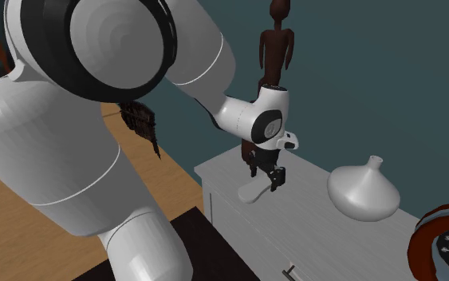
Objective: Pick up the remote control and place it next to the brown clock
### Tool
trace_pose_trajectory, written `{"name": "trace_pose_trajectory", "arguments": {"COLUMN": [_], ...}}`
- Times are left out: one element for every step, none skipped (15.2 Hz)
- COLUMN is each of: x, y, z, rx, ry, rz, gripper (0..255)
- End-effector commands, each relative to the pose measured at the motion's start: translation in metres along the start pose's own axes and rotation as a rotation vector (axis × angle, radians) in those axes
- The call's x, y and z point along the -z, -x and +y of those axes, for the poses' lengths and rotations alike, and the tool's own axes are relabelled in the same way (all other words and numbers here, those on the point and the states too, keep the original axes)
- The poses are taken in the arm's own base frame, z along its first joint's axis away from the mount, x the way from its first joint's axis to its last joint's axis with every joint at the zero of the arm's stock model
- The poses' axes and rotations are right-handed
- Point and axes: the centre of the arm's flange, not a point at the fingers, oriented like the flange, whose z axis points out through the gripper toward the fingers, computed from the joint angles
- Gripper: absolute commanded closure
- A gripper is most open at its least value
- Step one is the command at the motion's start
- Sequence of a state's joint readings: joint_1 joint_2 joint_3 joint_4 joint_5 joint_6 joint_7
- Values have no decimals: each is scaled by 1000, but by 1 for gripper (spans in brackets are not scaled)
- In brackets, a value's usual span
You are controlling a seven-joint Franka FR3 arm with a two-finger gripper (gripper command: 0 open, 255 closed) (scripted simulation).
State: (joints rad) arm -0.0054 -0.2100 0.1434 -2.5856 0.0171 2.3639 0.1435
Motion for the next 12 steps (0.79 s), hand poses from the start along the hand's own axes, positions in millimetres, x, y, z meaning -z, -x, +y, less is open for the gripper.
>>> {"name": "trace_pose_trajectory", "arguments": {"x": [0, 0, 0, 0, 0, 0, 0, 0, 0, 0, 0, 0], "y": [0, 0, 0, 0, 0, 0, 0, 0, 0, 0, 0, 0], "z": [0, 0, 0, 0, 0, 0, 0, 0, 0, 0, 0, 0], "rx": [0, 0, 0, 0, 0, 0, 0, 0, 0, 0, 0, 0], "ry": [0, 0, 0, 0, 0, 0, 0, 0, 0, 0, 0, 0], "rz": [0, 0, 0, 0, 0, 0, 0, 0, 0, 0, 0, 0], "gripper": [0, 0, 0, 255, 255, 255, 255, 255, 255, 255, 255, 255]}}
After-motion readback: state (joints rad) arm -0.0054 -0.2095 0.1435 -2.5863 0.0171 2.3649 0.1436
